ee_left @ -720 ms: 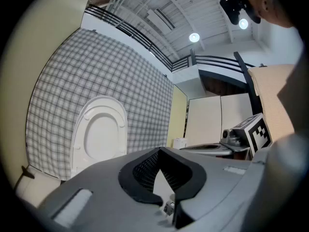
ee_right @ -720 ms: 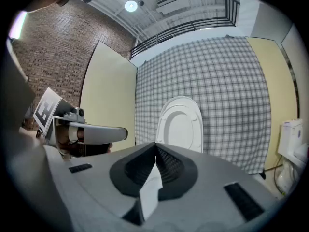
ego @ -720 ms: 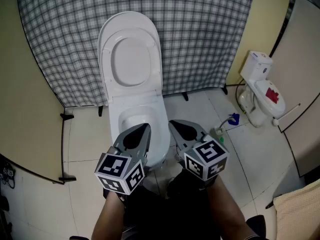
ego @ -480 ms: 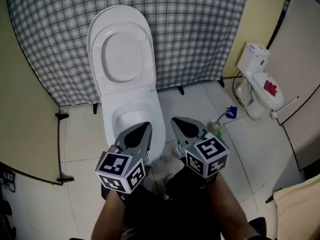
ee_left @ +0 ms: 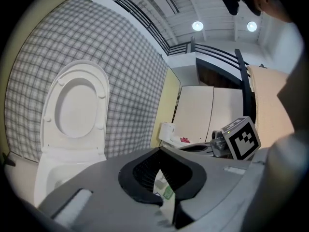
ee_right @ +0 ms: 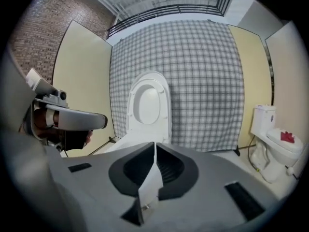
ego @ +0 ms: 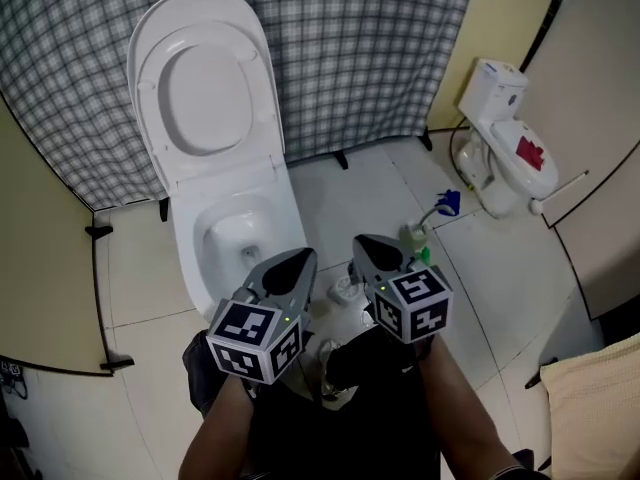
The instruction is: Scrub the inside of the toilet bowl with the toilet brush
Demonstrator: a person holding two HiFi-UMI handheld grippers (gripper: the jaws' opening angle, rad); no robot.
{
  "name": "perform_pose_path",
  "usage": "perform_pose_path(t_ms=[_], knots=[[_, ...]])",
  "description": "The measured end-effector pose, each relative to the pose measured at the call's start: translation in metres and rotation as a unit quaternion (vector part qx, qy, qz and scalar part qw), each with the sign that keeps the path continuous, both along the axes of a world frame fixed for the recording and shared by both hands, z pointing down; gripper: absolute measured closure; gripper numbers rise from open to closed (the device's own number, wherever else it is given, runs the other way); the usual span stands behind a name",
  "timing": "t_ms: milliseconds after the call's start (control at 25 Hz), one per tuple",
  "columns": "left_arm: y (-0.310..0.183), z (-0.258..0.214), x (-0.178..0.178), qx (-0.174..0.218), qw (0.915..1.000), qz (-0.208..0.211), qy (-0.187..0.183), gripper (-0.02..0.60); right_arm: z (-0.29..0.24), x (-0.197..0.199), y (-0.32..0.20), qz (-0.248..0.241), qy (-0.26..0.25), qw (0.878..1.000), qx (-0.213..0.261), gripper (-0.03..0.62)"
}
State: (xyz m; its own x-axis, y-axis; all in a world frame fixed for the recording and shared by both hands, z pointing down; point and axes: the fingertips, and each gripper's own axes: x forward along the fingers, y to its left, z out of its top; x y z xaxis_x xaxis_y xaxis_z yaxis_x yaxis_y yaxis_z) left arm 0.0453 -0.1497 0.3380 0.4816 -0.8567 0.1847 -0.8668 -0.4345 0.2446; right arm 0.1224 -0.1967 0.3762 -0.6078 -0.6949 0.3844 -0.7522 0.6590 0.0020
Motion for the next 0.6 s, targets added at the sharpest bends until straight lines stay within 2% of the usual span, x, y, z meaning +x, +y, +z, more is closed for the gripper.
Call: perform_pose_path(t_ms=[240,320,480,560,600], knots=[[-0.022,0.043,0.020,-0.035,0.9990,0.026,-0.011,0.572,0.064,0.036,-0.027,0.054,0.027,0.997,-0.056,0.557],[-0.030,0.062,0.024,-0.049,0.9982,0.032,-0.010,0.572,0.094,0.042,-0.035,0.063,0.033,0.994,-0.088,0.428],[-0.040,0.095,0.035,-0.082,0.9955,0.046,-0.009,0.572,0.150,0.055,-0.045,0.088,0.056,0.985,-0.139,0.425],[-0.045,0.110,0.038,-0.097,0.9941,0.048,-0.008,0.572,0.174,0.060,-0.051,0.096,0.064,0.981,-0.157,0.373],[-0.048,0.118,0.040,-0.104,0.9934,0.048,-0.007,0.572,0.184,0.062,-0.055,0.100,0.068,0.979,-0.162,0.372]])
